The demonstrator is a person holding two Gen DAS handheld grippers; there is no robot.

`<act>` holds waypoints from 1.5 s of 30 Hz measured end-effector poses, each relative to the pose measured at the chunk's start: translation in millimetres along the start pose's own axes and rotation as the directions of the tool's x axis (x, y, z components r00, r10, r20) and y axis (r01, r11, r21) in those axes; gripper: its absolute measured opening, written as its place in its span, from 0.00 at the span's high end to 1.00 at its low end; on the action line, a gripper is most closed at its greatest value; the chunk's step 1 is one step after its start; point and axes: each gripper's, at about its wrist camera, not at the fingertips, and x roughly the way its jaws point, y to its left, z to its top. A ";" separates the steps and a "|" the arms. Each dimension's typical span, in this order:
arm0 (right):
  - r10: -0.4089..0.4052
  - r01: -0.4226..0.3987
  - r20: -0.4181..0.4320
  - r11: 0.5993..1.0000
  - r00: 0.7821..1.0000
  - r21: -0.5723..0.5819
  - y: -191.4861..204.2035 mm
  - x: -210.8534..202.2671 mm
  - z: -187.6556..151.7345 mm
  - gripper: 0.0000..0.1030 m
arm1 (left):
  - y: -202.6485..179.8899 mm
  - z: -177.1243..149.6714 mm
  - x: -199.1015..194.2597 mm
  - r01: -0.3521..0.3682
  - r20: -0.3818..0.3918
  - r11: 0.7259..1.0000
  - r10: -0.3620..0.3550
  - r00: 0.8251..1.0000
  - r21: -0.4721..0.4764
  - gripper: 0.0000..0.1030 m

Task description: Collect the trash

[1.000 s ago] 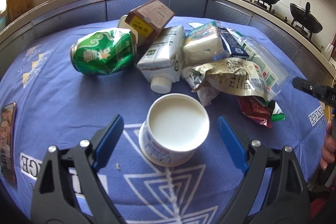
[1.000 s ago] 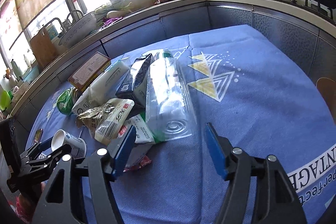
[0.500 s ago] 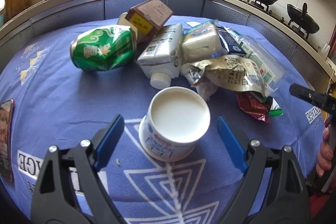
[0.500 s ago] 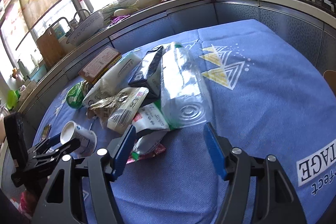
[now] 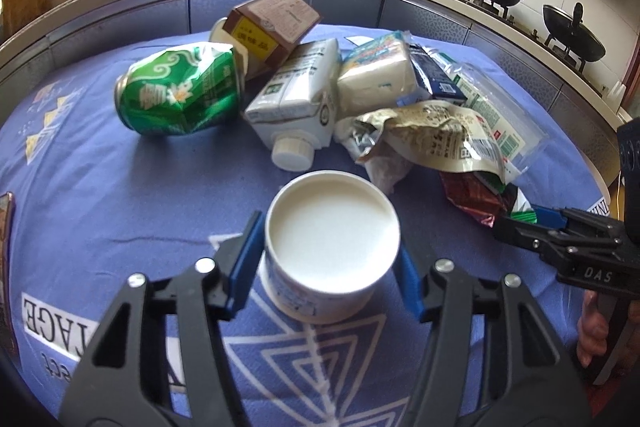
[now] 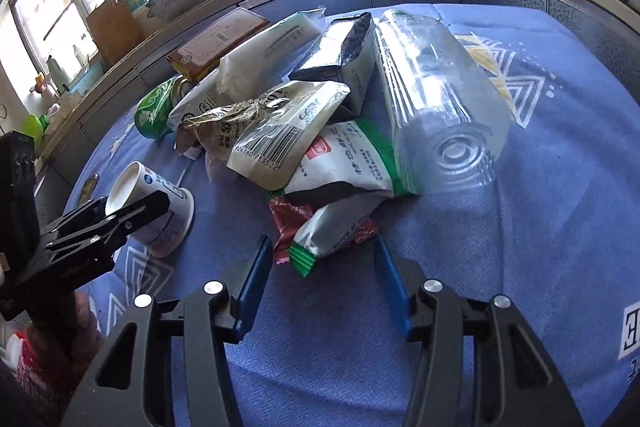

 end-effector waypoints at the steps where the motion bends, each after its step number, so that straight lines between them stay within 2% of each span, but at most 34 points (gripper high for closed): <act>1: -0.010 0.011 0.005 1.000 1.000 -0.019 3.0 2.2 1.5 0.47 | 0.7 -0.7 -1.5 0.001 0.000 1.000 -0.001 1.000 -0.003 0.44; 5: -0.053 0.055 0.024 0.994 0.998 -0.090 11.1 11.8 5.2 0.48 | 0.7 -1.8 -6.7 0.001 0.003 1.000 -0.001 1.000 -0.009 0.44; 7: -0.039 0.041 0.021 0.995 0.999 -0.095 10.1 12.9 4.7 0.75 | 0.7 -2.5 -10.7 0.000 0.007 1.000 0.001 1.000 -0.012 0.44; 8: -0.026 0.027 0.013 0.995 1.000 -0.095 10.0 12.4 3.8 0.76 | 0.5 -2.6 -12.6 0.000 0.008 1.000 0.000 1.000 -0.014 0.44; 12: 0.034 -0.038 -0.050 0.994 0.998 -0.101 9.7 5.5 -6.5 0.93 | -0.8 -3.8 -20.1 0.010 0.008 1.000 -0.010 1.000 -0.018 0.44; 16: 0.120 -0.129 -0.107 0.988 0.987 -0.084 7.4 -4.2 -20.1 0.99 | -6.8 -5.6 -28.1 0.013 0.014 1.000 -0.013 1.000 -0.011 0.44; 21: 0.182 -0.185 -0.084 0.982 0.980 -0.030 -1.9 -18.6 -21.1 0.99 | -16.5 -2.9 -35.5 0.008 0.028 1.000 -0.009 1.000 0.009 0.44; 24: 0.278 -0.273 -0.059 0.959 0.959 0.081 -16.8 -20.4 -19.4 0.98 | -20.2 -0.9 -37.0 0.008 0.032 1.000 -0.008 0.999 0.009 0.44; 27: 0.321 -0.310 -0.036 0.934 0.946 0.178 -27.8 -21.7 -16.0 0.97 | -21.4 -1.7 -36.3 0.016 0.026 1.000 -0.016 1.000 0.005 0.44; 29: 0.358 -0.343 -0.029 0.914 0.933 0.217 -29.6 -22.2 -11.2 0.91 | -20.2 -2.1 -34.6 0.016 0.022 1.000 -0.016 1.000 0.006 0.44; 30: 0.374 -0.357 -0.034 0.905 0.927 0.230 -29.3 -21.3 -8.1 0.73 | -19.4 -2.7 -33.7 0.016 0.020 1.000 -0.016 1.000 0.004 0.44; 31: 0.381 -0.363 -0.032 0.901 0.924 0.238 -28.8 -21.7 -4.6 0.46 | -18.1 -2.8 -32.6 0.018 0.018 1.000 -0.018 1.000 0.001 0.44; 32: 0.370 -0.357 -0.012 0.904 0.929 0.236 -27.8 -24.6 -0.7 0.34 | -16.8 -3.2 -31.8 0.020 0.016 1.000 -0.020 1.000 -0.002 0.44; 33: 0.354 -0.348 0.014 0.911 0.935 0.221 -26.2 -29.3 3.5 0.29 | -15.5 -3.1 -30.8 0.021 0.014 1.000 -0.021 1.000 -0.005 0.44; 36: 0.307 -0.309 0.040 0.947 0.951 0.088 -10.7 -40.0 24.1 0.29 | -11.7 -3.3 -30.0 0.027 0.017 1.000 -0.027 0.999 -0.012 0.44; 38: 0.256 -0.259 0.057 0.964 0.965 0.056 -8.4 -39.4 38.9 0.37 | -9.9 -3.1 -30.3 0.030 0.023 0.999 -0.029 0.999 -0.013 0.44; 40: 0.243 -0.246 0.043 0.966 0.969 0.079 -11.8 -26.1 53.0 0.54 | -8.1 -2.9 -30.9 0.035 0.028 0.999 -0.035 0.999 -0.018 0.44; 42: 0.251 -0.250 0.015 0.958 0.968 0.138 -21.2 -10.4 60.8 0.59 | -6.4 -1.8 -31.1 0.040 0.033 0.999 -0.040 0.999 -0.023 0.44; 45: 0.223 -0.221 0.009 0.957 0.975 0.187 -27.0 2.7 64.2 0.59 | -4.8 -1.7 -32.1 0.045 0.039 0.999 -0.044 0.998 -0.025 0.44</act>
